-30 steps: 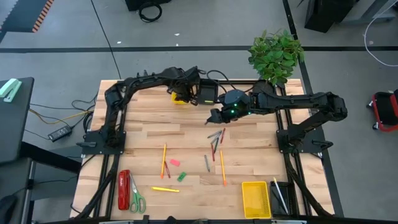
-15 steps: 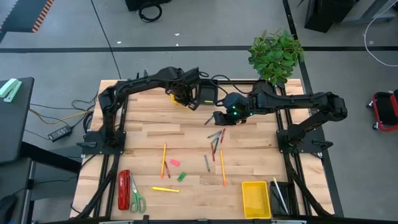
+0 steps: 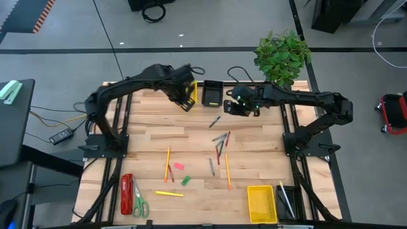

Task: Sort crayons/erasers/pens/pencils in bins
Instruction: Adjust the top black bin

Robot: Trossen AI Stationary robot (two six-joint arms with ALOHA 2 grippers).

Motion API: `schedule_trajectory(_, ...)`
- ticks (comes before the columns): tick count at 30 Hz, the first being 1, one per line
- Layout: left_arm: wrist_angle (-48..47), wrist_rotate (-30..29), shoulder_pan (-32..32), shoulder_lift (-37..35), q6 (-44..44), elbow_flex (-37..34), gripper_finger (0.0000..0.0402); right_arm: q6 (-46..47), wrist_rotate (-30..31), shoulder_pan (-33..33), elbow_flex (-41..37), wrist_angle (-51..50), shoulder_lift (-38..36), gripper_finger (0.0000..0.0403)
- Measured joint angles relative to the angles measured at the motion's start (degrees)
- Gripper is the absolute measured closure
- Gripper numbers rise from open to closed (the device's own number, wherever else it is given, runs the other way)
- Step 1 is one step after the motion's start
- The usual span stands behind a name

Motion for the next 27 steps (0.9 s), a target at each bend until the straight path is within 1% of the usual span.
schedule_trajectory(3, 0.1, -1.3, 0.0, -3.4, 3.6, 0.0, 0.0380, -2.2, -2.8, -2.6, 0.0, 0.1, 2.2, 0.0279)
schedule_trajectory(5, 0.2, -2.1, 0.0, -5.6, 5.2, 0.0, 0.0383, -2.8, -3.7, -3.3, 0.0, 0.4, 3.9, 0.0285)
schedule_trajectory(12, 0.3, -3.2, -0.1, -11.6, 10.4, -0.2, 0.0387, -0.1, -6.8, -1.4, 0.5, 6.7, 9.6, 0.0308)
schedule_trajectory(16, -0.3, -4.0, -0.1, -14.3, 10.9, -0.3, 0.0379, -0.8, -5.4, 0.0, 4.7, 6.3, 12.4, 0.0317)
schedule_trajectory(20, -0.9, -4.4, -0.1, -17.0, 11.3, -0.3, 0.0376, -1.8, -3.5, 0.6, 9.1, 5.9, 13.3, 0.0322)
schedule_trajectory(25, -0.5, -4.4, -0.1, -20.4, 16.2, -0.3, 0.0386, -10.7, -0.7, 0.8, 11.1, 9.6, 12.9, 0.0321)
schedule_trajectory(27, -0.5, -4.0, -0.1, -22.0, 17.9, -0.3, 0.0389, -11.6, 0.7, 0.1, 12.3, 11.2, 12.9, 0.0319)
